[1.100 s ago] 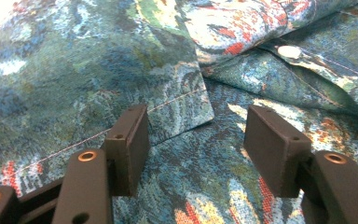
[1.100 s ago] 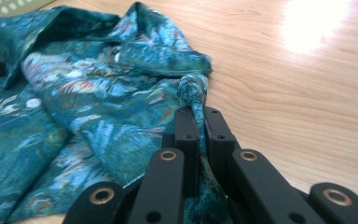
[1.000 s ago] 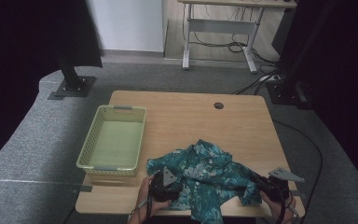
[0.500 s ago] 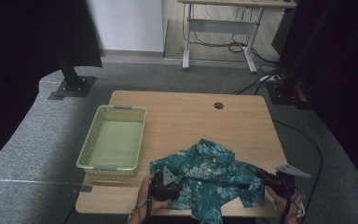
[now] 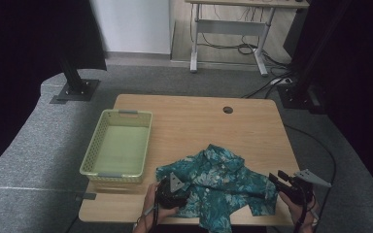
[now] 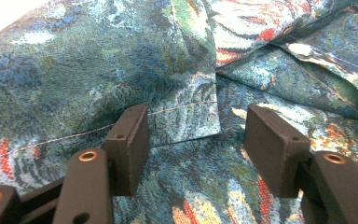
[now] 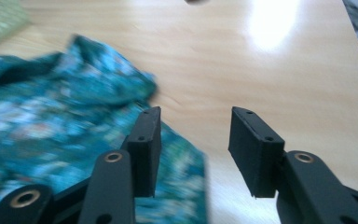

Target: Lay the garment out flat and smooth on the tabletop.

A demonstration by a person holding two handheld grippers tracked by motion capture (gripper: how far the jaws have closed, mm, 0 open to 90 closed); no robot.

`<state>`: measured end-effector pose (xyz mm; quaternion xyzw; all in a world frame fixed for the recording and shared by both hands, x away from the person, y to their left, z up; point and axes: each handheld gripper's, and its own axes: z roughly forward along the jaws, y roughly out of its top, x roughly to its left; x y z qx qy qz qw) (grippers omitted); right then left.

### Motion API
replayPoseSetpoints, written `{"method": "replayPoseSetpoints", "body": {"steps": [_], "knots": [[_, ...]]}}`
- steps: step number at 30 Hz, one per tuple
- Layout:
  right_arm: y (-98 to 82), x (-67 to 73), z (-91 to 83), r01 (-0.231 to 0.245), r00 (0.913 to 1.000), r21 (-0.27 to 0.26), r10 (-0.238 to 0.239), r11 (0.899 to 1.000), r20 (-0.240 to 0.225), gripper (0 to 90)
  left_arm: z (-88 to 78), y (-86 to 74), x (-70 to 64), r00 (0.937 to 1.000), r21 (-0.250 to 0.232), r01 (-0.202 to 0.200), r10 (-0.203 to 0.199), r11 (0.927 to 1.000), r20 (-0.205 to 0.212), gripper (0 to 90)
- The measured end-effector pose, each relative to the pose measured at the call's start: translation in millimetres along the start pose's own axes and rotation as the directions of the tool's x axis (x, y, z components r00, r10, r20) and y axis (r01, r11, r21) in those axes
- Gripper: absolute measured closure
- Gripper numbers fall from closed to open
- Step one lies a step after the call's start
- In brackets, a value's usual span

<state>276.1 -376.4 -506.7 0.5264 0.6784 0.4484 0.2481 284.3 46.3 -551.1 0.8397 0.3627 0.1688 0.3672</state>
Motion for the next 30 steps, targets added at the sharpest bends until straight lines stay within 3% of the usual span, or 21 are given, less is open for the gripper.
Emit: {"method": "replayPoseSetpoints", "body": {"steps": [3,7,12,15,18,24,28,30], "knots": [[4.8,15.7,2.8,0.046,0.998,-0.002,-0.046,0.999,-0.045,50.3,0.0,0.1,-0.1,1.0,0.001,0.0,0.0,1.0,-0.001,40.0],[0.5,36.9,23.7,0.12,0.9891,0.068,-0.113,0.99,-0.094,49.0,0.2,0.1,0.2,1.0,0.0,-0.001,0.001,1.0,0.0,40.0],[-11.0,60.1,55.8,0.216,0.9728,0.189,-0.195,0.958,-0.125,48.9,0.5,0.6,1.6,1.0,0.001,0.0,0.0,1.0,0.001,40.0],[-16.3,66.5,65.8,0.237,0.968,0.233,-0.209,0.943,-0.139,49.8,0.6,0.9,3.7,1.0,0.003,0.003,-0.003,1.0,-0.001,40.0],[-20.8,68.7,68.6,0.236,0.9681,0.263,-0.203,0.935,-0.146,50.0,0.4,1.1,7.6,0.9999,0.006,0.008,-0.008,0.9999,-0.007,40.0],[-27.8,73.8,63.0,0.215,0.9725,0.25,-0.184,0.944,-0.143,50.5,-1.2,0.9,17.9,0.9988,0.007,0.049,-0.049,0.9988,-0.002,39.9],[-31.8,81.7,58.1,0.224,0.9698,0.248,-0.19,0.942,-0.153,50.9,-3.5,2.8,16.0,0.9982,0.022,0.056,-0.056,0.9982,-0.025,39.9],[-32.9,84.7,56.5,0.231,0.9675,0.25,-0.194,0.94,-0.162,50.9,-6.6,4.9,12.2,0.9978,0.007,0.056,-0.056,0.9984,-0.035,39.9]]}}
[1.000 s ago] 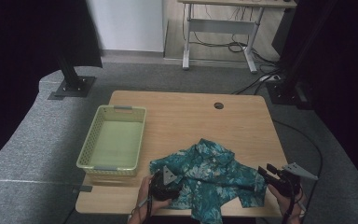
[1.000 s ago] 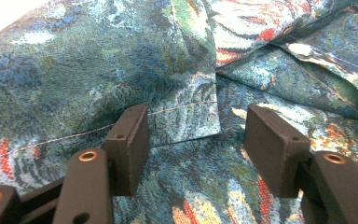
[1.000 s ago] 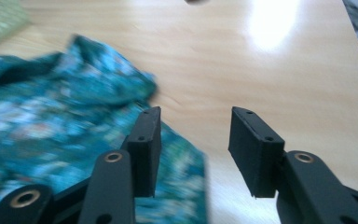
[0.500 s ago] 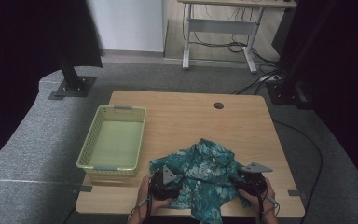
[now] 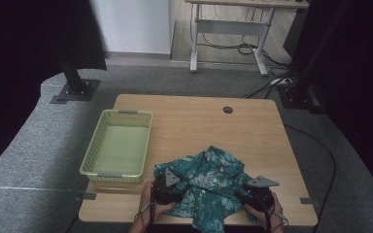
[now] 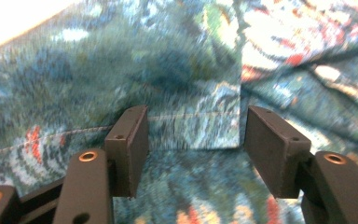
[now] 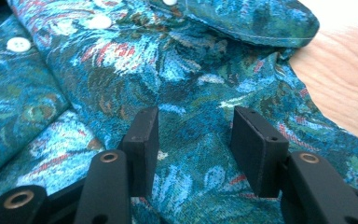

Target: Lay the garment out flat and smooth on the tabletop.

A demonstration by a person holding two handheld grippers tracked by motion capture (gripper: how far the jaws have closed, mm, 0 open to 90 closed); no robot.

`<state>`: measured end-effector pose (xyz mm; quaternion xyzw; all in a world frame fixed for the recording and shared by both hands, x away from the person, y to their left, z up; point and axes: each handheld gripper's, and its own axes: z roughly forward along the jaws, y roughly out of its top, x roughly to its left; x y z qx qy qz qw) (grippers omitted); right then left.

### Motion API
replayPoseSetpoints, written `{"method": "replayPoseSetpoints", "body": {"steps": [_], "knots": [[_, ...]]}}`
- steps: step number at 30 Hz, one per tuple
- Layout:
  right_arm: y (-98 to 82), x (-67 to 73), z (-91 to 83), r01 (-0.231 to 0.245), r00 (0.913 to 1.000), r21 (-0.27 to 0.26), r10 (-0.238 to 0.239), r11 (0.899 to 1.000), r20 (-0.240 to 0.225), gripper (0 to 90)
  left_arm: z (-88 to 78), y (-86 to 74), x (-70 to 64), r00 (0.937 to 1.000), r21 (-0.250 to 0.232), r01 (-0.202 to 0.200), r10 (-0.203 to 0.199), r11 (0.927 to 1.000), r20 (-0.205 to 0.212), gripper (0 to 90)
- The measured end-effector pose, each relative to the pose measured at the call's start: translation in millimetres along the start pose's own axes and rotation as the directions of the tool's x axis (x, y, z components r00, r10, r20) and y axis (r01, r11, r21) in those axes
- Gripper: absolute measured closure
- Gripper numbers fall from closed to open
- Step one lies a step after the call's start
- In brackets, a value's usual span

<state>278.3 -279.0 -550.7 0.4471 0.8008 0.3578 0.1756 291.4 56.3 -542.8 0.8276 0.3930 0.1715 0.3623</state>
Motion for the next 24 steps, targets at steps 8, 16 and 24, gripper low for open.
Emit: {"method": "replayPoseSetpoints", "body": {"steps": [8,16,24], "knots": [[0.4,6.1,-0.9,0.016,0.9998,0.011,-0.016,1.0,-0.013,50.4,-9.7,6.7,-13.7,0.9989,-0.054,0.005,-0.003,0.9985,0.046,39.7],[7.1,6.5,-10.4,0.039,0.9992,-0.048,-0.039,0.998,0.001,46.8,5.0,1.0,-27.2,0.998,0.009,-0.041,0.041,0.9991,0.048,38.8],[23.7,-7.4,-13.4,0.04,0.9975,-0.08,-0.035,0.996,0.061,44.7,6.9,-2.4,-24.8,0.9981,0.001,-0.029,0.029,0.9996,0.054,39.0]]}}
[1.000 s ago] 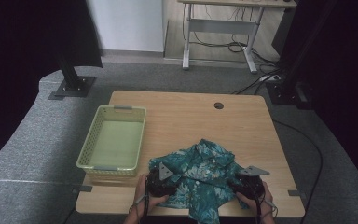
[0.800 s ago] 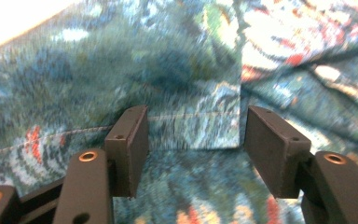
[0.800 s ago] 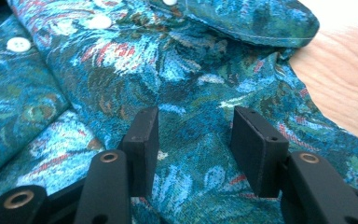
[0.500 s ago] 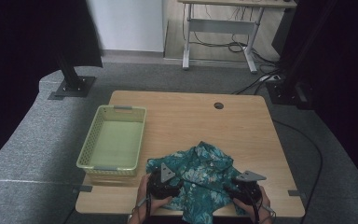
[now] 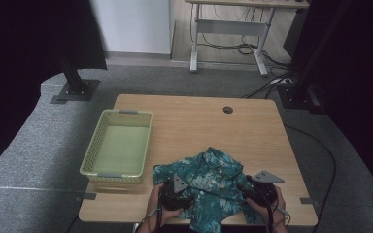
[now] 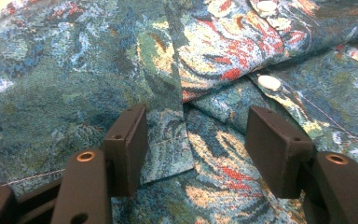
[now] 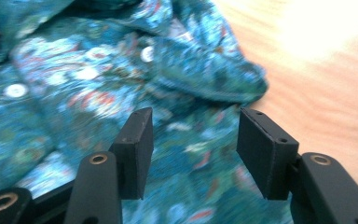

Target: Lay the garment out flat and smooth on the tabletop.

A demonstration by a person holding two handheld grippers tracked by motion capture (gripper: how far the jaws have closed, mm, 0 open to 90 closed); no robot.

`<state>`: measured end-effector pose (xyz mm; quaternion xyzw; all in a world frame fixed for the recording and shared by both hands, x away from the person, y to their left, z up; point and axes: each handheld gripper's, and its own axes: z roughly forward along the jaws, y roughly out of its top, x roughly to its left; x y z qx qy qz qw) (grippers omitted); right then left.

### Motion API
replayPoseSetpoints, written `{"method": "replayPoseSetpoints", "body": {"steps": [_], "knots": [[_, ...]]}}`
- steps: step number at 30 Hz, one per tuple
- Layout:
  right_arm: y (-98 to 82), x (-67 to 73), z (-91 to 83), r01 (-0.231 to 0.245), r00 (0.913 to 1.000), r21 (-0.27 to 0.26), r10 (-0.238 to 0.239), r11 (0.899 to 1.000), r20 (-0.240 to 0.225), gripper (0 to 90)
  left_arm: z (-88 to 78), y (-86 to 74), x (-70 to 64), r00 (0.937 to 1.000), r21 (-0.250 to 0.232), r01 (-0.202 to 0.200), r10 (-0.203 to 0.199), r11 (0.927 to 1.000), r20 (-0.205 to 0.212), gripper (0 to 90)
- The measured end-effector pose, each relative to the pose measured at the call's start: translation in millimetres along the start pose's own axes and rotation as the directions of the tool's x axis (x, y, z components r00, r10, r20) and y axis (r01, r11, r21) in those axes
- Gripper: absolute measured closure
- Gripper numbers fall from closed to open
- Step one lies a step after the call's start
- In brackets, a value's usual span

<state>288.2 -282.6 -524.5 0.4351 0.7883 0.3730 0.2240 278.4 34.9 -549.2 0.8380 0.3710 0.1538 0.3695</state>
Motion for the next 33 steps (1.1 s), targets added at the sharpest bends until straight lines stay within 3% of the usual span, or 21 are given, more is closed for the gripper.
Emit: {"method": "replayPoseSetpoints", "body": {"steps": [4,10,16,20,23,30,33], "knots": [[18.1,-8.6,6.6,0.026,0.9995,0.025,-0.026,0.999,0.018,43.6,0.6,0.3,-2.2,0.9995,0.008,-0.029,0.029,0.9996,-0.012,38.3],[40.7,-29.4,35.5,-0.011,0.9999,0.102,0.011,0.995,0.004,41.0,-0.3,-0.7,1.7,0.9998,0.0,-0.012,0.012,0.9999,0.015,38.2],[42.1,-46.7,71.3,-0.055,0.9983,0.194,0.058,0.98,-0.011,38.8,-0.6,-0.7,2.9,0.9996,0.001,-0.018,0.018,0.9998,0.021,38.1],[40.2,-49.0,79.0,-0.076,0.9962,0.209,0.083,0.975,-0.026,36.0,-0.2,-0.2,3.3,0.9996,0.003,-0.015,0.015,0.9999,0.022,38.0],[41.2,-44.8,80.1,-0.068,0.9971,0.213,0.074,0.975,-0.019,36.7,0.1,-0.1,3.4,0.9996,0.002,-0.015,0.015,0.9999,0.022,37.9],[45.8,-35.1,79.1,-0.05,0.9962,0.226,0.064,0.973,-0.058,67.0,0.5,-0.5,2.1,0.9997,0.0,-0.022,0.022,0.9998,0.013,37.9],[47.7,-28.9,78.4,-0.002,0.9989,0.22,0.012,0.975,-0.045,78.2,0.2,-0.5,3.1,0.9996,-0.001,-0.023,0.023,0.9997,0.017,38.0]]}}
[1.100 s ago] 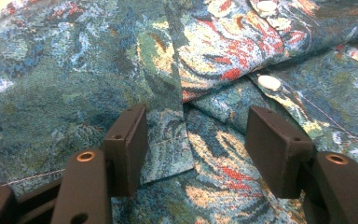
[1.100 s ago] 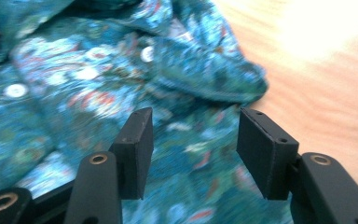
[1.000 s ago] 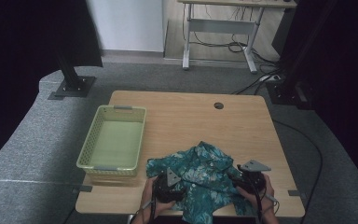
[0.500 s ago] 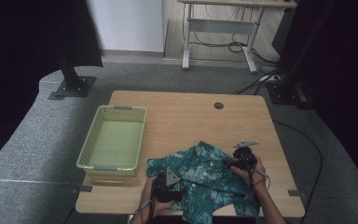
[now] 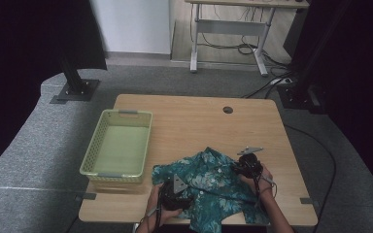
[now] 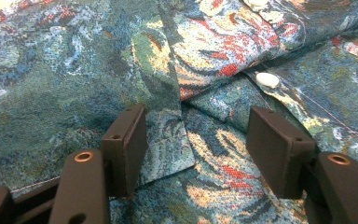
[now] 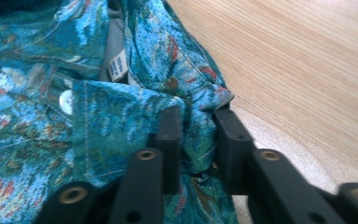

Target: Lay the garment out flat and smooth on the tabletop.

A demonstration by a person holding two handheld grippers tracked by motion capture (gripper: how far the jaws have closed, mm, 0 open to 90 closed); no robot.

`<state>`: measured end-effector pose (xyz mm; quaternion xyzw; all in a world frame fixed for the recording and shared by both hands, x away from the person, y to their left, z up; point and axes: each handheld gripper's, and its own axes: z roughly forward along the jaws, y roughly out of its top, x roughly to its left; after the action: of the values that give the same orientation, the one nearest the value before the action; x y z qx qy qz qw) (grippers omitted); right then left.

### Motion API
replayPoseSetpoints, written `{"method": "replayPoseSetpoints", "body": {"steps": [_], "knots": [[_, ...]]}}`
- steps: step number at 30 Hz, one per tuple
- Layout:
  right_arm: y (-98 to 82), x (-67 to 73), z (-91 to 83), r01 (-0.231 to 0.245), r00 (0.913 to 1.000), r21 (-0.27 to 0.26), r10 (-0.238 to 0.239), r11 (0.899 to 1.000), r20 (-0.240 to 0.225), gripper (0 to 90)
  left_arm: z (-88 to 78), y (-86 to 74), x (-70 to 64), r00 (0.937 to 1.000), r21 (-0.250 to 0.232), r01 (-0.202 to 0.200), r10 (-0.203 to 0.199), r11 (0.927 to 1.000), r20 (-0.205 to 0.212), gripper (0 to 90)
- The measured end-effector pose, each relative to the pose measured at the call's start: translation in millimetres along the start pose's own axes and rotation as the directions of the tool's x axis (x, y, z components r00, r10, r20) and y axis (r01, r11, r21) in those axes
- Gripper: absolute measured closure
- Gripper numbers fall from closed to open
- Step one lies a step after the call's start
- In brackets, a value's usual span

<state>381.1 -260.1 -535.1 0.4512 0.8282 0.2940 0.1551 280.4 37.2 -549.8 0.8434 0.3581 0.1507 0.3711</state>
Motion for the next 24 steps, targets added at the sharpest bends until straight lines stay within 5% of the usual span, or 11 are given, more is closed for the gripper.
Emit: {"method": "replayPoseSetpoints", "body": {"steps": [7,15,24], "knots": [[7.7,0.3,-9.2,-0.002,0.9989,-0.096,0.006,0.995,0.047,82.3,-0.1,-0.4,1.6,0.9999,-0.005,0.006,-0.006,1.0,0.008,38.1],[32.5,-4.1,-23.2,0.007,0.9958,-0.138,0.006,0.99,0.092,82.3,-1.1,-1.8,1.4,1.0,-0.005,-0.006,0.006,1.0,0.004,38.2],[58.4,-17.2,-14.0,-0.001,0.9923,-0.106,0.015,0.994,0.123,82.3,-3.6,-3.7,3.2,0.9998,-0.004,-0.01,0.01,0.9999,0.015,38.2]]}}
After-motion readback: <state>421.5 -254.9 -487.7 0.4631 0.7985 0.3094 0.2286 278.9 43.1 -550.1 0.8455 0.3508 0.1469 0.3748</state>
